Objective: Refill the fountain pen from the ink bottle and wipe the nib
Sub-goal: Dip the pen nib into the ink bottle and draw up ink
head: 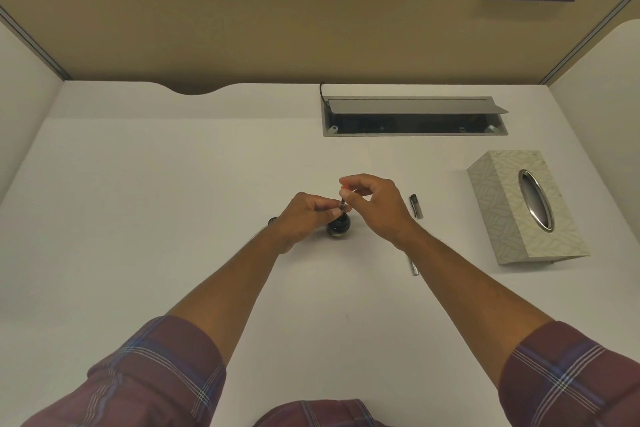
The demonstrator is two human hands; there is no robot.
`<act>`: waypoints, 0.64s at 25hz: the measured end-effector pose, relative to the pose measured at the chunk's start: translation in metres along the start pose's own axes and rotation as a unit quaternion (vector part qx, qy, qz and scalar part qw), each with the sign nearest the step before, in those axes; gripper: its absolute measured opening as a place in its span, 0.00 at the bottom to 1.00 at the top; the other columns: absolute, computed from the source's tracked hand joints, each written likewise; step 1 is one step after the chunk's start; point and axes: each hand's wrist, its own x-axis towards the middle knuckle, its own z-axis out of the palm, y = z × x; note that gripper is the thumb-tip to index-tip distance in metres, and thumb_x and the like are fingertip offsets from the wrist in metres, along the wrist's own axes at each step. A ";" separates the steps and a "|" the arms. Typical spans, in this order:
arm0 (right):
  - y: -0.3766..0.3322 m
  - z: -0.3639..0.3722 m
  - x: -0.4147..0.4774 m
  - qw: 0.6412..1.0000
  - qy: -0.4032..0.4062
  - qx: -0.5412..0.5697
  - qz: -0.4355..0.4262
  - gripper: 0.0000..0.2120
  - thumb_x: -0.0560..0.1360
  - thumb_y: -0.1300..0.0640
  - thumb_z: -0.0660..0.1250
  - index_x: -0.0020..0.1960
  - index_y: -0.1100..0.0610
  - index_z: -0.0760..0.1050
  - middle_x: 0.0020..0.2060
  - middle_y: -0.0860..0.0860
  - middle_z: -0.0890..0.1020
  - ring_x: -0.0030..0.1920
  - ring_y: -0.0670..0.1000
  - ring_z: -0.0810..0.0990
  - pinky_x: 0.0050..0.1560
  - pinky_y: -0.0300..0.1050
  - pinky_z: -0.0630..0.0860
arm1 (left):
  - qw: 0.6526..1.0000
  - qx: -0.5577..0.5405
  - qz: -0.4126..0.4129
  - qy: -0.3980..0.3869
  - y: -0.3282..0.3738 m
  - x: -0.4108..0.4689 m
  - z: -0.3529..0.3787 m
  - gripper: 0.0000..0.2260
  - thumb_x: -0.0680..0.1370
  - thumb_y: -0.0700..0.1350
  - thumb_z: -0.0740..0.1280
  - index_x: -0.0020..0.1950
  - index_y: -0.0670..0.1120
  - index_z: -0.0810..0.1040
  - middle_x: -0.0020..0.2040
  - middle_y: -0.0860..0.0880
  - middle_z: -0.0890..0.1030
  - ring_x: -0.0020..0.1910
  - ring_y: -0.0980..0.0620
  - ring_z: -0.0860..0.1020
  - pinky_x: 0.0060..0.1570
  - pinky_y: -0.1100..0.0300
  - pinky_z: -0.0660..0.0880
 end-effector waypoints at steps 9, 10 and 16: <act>0.003 0.001 0.003 1.000 0.025 -0.003 0.004 0.07 0.75 0.53 0.77 0.44 0.57 0.84 0.41 0.50 0.87 0.45 0.53 0.85 0.52 0.52 0.81 | 1.000 0.009 -0.003 -0.002 0.002 -0.001 0.000 0.09 0.83 0.41 0.72 0.61 0.48 0.89 0.58 0.55 0.90 0.64 0.56 0.84 0.72 0.56 0.74; 0.003 0.001 0.003 1.000 0.024 -0.002 0.005 0.06 0.75 0.54 0.76 0.45 0.57 0.84 0.41 0.50 0.87 0.45 0.53 0.85 0.52 0.51 0.81 | 1.000 0.009 -0.004 -0.001 0.002 -0.001 0.000 0.09 0.83 0.41 0.72 0.61 0.47 0.89 0.58 0.55 0.90 0.64 0.56 0.84 0.71 0.56 0.75; 0.002 -0.001 -0.001 0.999 0.031 0.021 0.004 0.06 0.77 0.56 0.75 0.46 0.58 0.84 0.39 0.52 0.88 0.39 0.44 0.84 0.43 0.30 0.77 | 1.000 -0.003 -0.006 0.008 0.009 -0.004 0.002 0.11 0.83 0.38 0.70 0.63 0.46 0.88 0.60 0.53 0.89 0.63 0.59 0.84 0.65 0.61 0.74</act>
